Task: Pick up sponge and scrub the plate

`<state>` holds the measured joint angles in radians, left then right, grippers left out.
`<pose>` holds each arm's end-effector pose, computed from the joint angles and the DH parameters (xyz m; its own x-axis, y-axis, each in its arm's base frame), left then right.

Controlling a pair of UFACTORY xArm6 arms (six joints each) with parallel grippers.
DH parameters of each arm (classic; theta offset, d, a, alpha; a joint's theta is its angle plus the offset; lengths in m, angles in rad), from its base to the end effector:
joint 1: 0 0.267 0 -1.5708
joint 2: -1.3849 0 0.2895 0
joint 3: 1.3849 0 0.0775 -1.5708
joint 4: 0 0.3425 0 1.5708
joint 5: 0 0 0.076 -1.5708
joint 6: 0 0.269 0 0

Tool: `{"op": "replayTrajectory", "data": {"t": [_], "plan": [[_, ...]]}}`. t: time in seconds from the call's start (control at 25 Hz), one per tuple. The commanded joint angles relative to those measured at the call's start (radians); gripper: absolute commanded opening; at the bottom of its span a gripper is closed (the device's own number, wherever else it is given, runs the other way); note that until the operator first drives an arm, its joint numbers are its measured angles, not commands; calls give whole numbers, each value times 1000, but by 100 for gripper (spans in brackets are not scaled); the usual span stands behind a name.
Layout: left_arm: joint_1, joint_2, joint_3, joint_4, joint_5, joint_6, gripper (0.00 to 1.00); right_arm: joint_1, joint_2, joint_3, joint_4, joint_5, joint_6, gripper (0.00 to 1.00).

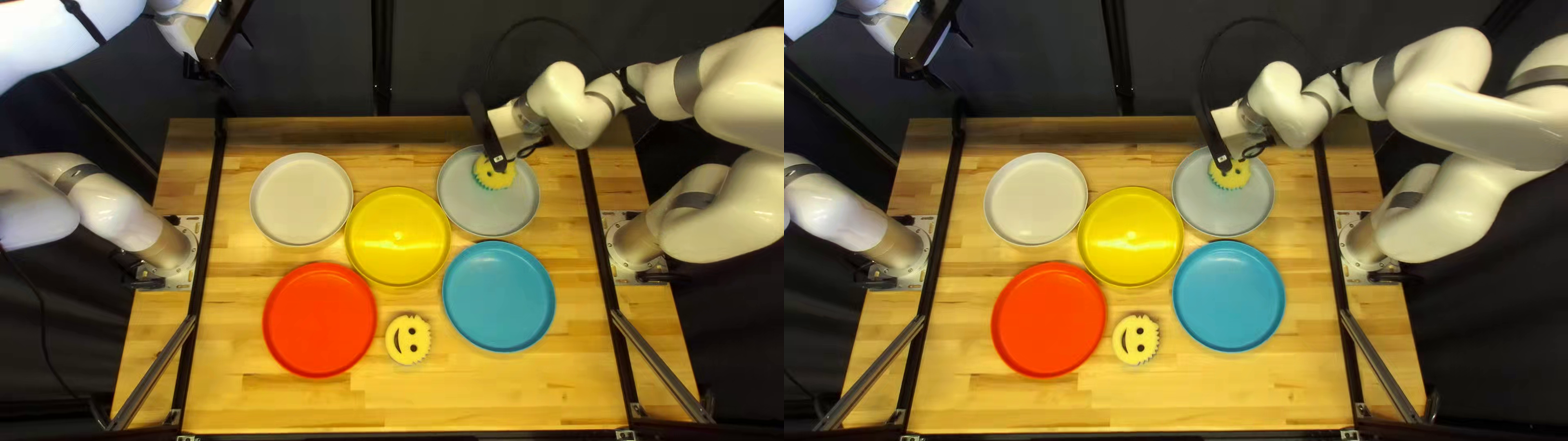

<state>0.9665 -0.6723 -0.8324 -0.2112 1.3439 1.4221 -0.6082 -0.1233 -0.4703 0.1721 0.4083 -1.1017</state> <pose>0.2298 0.2424 0.3297 0.8808 -0.4139 0.2299 -0.3957 -0.9102 -0.1224 0.3308 -0.2226 0.0653 0.9259 0.3396 0.1653 0.3240 -0.9391 0.1143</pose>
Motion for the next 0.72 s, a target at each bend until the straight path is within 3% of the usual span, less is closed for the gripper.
{"op": "replayTrajectory", "data": {"t": [0.04, 0.28, 0.72], "plan": [[0, 0, 0, 0, 0, 0, 100, 79, -73, -51, -57, 201, 189, 0], [0, 0, 0, 0, 0, 0, 100, 168, -163, -54, -31, 354, 278, 0], [0, 0, 0, 0, 0, 0, 100, 168, -163, -54, -31, 354, 278, 0]]}}
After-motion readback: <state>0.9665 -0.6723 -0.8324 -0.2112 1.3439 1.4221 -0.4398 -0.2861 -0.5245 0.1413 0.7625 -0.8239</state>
